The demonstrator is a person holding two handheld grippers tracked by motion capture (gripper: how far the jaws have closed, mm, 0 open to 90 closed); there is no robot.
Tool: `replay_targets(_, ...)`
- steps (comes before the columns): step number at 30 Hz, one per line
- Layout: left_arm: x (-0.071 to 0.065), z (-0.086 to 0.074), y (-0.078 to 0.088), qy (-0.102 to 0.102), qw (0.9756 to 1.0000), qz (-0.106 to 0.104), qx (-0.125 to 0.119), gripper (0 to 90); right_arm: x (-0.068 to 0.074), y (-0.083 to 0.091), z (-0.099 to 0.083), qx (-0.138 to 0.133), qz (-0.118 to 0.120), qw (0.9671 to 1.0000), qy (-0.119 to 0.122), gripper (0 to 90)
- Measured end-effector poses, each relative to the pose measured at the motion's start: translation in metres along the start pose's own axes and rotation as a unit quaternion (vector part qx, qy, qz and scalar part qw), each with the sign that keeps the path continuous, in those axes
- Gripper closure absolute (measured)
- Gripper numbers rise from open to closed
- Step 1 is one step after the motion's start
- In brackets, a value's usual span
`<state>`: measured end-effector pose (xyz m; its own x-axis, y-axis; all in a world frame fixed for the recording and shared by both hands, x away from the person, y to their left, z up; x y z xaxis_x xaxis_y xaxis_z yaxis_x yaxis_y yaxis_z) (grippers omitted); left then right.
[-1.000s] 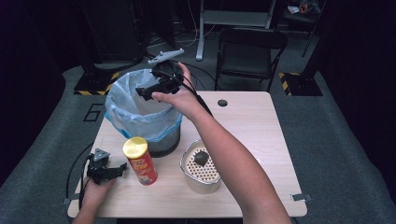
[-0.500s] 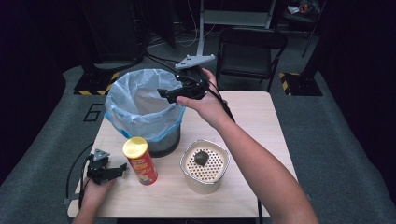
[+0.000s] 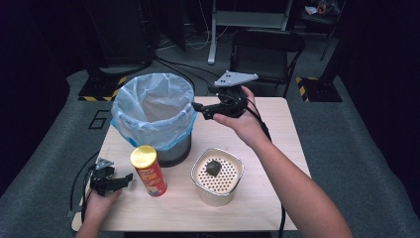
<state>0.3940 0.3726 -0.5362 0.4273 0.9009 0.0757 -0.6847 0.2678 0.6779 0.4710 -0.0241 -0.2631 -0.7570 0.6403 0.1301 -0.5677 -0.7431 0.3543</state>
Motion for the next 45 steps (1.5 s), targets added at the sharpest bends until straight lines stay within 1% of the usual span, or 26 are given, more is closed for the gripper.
replay_targets(2,-0.001,0.001,0.002,0.005,1.0,-0.001,-0.002,15.5,-0.004,0.006,-0.004,-0.003,-0.003,1.0,-0.006,25.1)
replay_targets(7,-0.002,0.005,0.009,0.002,1.0,-0.002,-0.007,15.1,-0.016,0.021,-0.015,-0.015,-0.013,0.9997,-0.016,27.2)
replay_targets(10,-0.003,0.006,0.011,0.001,1.0,-0.004,-0.009,14.3,-0.019,0.025,-0.019,-0.017,-0.015,0.9997,-0.012,27.2)
replay_targets(16,-0.009,0.012,0.019,0.007,0.9998,-0.018,-0.009,13.7,-0.027,0.041,-0.038,-0.02,-0.025,0.9993,-0.022,27.2)
replay_targets(17,-0.011,0.014,0.02,-0.005,0.9998,-0.018,0.001,13.6,-0.031,0.046,-0.046,-0.022,-0.031,0.999,-0.023,27.2)
replay_targets(18,-0.011,0.014,0.02,-0.005,0.9998,-0.018,0.001,13.6,-0.031,0.046,-0.046,-0.022,-0.031,0.999,-0.023,27.2)
replay_targets(21,-0.014,0.017,0.028,-0.019,0.9996,-0.019,0.008,13.2,-0.038,0.055,-0.066,-0.01,-0.042,0.9986,-0.03,27.1)
replay_targets(22,-0.014,0.017,0.028,-0.019,0.9996,-0.019,0.008,12.7,-0.038,0.055,-0.066,-0.01,-0.042,0.9986,-0.03,27.1)
replay_targets(24,-0.015,0.017,0.033,-0.017,0.9996,-0.022,0.001,11.8,-0.043,0.064,-0.082,-0.005,-0.056,0.9973,-0.048,25.6)
replay_targets(25,-0.016,0.019,0.038,-0.016,0.9995,-0.025,-0.009,11.5,-0.046,0.065,-0.087,-0.003,-0.061,0.9969,-0.05,25.0)
replay_targets(27,-0.017,0.019,0.041,-0.012,0.9995,-0.027,-0.014,11.4,-0.047,0.067,-0.093,0.001,-0.067,0.9962,-0.055,24.3)
replay_targets(29,-0.017,0.022,0.046,-0.019,0.9992,-0.028,-0.02,11.3,-0.052,0.072,-0.108,0.007,-0.08,0.995,-0.059,23.9)
replay_targets(30,-0.018,0.023,0.049,-0.018,0.9991,-0.029,-0.025,11.3,-0.052,0.072,-0.108,0.007,-0.08,0.995,-0.059,23.9)
replay_targets(31,-0.019,0.025,0.056,-0.024,0.9984,-0.038,-0.033,11.3,-0.055,0.074,-0.118,0.011,-0.087,0.9944,-0.06,23.8)
replay_targets(32,-0.019,0.025,0.056,-0.024,0.9984,-0.038,-0.033,11.3,-0.057,0.075,-0.123,0.011,-0.093,0.9937,-0.06,23.8)
replay_targets(33,-0.021,0.027,0.062,-0.034,0.9973,-0.051,-0.039,11.3,-0.059,0.076,-0.127,0.011,-0.1,0.9929,-0.064,23.8)
replay_targets(34,-0.023,0.027,0.064,-0.035,0.9969,-0.058,-0.04,11.3,-0.061,0.077,-0.132,0.013,-0.106,0.9919,-0.068,23.8)
replay_targets(36,-0.025,0.027,0.067,-0.036,0.9966,-0.063,-0.039,11.4,-0.062,0.078,-0.136,0.014,-0.111,0.9911,-0.073,23.8)
replay_targets(38,-0.029,0.028,0.072,-0.041,0.9956,-0.069,-0.049,11.4,-0.065,0.078,-0.145,0.017,-0.118,0.9897,-0.079,23.8)
replay_targets(39,-0.034,0.028,0.076,-0.041,0.994,-0.083,-0.058,11.5,-0.067,0.079,-0.153,0.025,-0.131,0.9883,-0.075,23.8)
replay_targets(40,-0.034,0.028,0.076,-0.041,0.994,-0.083,-0.058,11.5,-0.067,0.079,-0.153,0.025,-0.131,0.9883,-0.075,23.8)
replay_targets(41,-0.04,0.027,0.081,-0.045,0.992,-0.097,-0.067,11.6,-0.069,0.081,-0.159,0.025,-0.137,0.9872,-0.078,23.8)
replay_targets(42,-0.04,0.027,0.081,-0.045,0.992,-0.097,-0.067,11.6,-0.069,0.081,-0.159,0.025,-0.137,0.9872,-0.078,23.8)
replay_targets(43,-0.045,0.028,0.084,-0.052,0.9901,-0.109,-0.072,11.5,-0.071,0.084,-0.165,0.023,-0.139,0.9863,-0.085,23.8)
replay_targets(44,-0.045,0.028,0.084,-0.052,0.9901,-0.109,-0.072,11.5,-0.071,0.084,-0.165,0.023,-0.139,0.9863,-0.085,23.8)
replay_targets(45,-0.048,0.028,0.085,-0.054,0.989,-0.115,-0.076,11.5,-0.072,0.085,-0.168,0.023,-0.141,0.9858,-0.089,23.8)
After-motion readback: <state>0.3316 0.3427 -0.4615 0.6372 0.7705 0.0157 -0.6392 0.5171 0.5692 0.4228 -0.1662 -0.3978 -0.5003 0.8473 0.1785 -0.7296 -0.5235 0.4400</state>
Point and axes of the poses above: each handheld gripper's, and its own axes: y roughly backward along the jaws, z roughly out of its top, x roughly to its left, the point moved 2 cm from there along -y, roughly forward along the jaws, and after that the axes turned 12 degrees about -y, right-handed, at the moved point
